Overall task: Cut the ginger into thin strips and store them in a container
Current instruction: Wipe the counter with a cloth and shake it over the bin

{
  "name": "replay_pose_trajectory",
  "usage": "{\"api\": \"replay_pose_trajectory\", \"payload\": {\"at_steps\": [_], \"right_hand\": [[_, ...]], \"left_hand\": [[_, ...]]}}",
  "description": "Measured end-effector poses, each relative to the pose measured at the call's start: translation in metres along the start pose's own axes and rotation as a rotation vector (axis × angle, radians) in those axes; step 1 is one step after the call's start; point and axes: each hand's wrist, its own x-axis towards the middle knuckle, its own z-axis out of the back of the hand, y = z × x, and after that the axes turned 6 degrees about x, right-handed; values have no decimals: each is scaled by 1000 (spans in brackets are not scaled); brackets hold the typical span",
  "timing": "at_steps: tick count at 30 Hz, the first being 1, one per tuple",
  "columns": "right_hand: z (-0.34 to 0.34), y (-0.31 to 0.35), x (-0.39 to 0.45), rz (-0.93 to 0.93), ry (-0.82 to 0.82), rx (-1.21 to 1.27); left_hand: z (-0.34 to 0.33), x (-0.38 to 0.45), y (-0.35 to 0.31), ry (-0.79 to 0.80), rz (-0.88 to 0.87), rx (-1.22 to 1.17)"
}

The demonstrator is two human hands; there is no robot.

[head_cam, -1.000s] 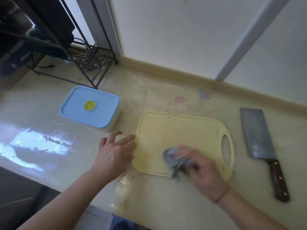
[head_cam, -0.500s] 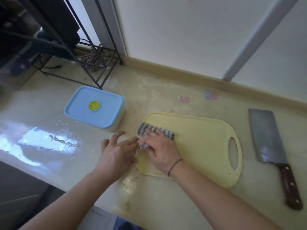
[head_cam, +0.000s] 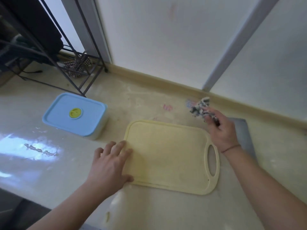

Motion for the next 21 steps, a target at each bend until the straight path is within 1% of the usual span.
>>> {"api": "replay_pose_trajectory", "payload": {"at_steps": [2,3,4,6,8,11,13,14,16,17,18,19,20,21], "right_hand": [[-2,-34,3,24,238,-159],[-6,-49,-6,60,309,-257],[-11,-60,-23,105,321,-340],[-16,-61,-63,188,265,-391],[-34,-44,-108,217,208,-370],[-89,-7,-163,156,178,-332],[-125,16,-189,162,164,-300],[-140,25,-200,188,164,-290],[-168,44,-217,244,248,-297],[-178,52,-223,269,305,-290],[-184,61,-227,287,356,-257],[-185,68,-228,284,372,-183],[-179,69,-227,234,356,-69],[-167,72,-223,124,291,55]], "left_hand": [[-1,1,2,24,13,4],[-2,0,3,23,8,-8],[-4,-1,4,18,0,-24],[-9,-3,7,13,0,-45],[-12,-4,11,30,-5,-40],[-11,-2,18,62,-24,-39],[-7,0,23,26,-65,-54],[-6,3,26,-26,-89,-66],[-1,8,31,-106,-137,-80],[1,11,33,-107,-164,-66],[2,13,36,-86,-196,-39],[3,15,39,-60,-232,-3],[4,16,42,-39,-268,34],[5,19,45,-31,-309,70]]}}
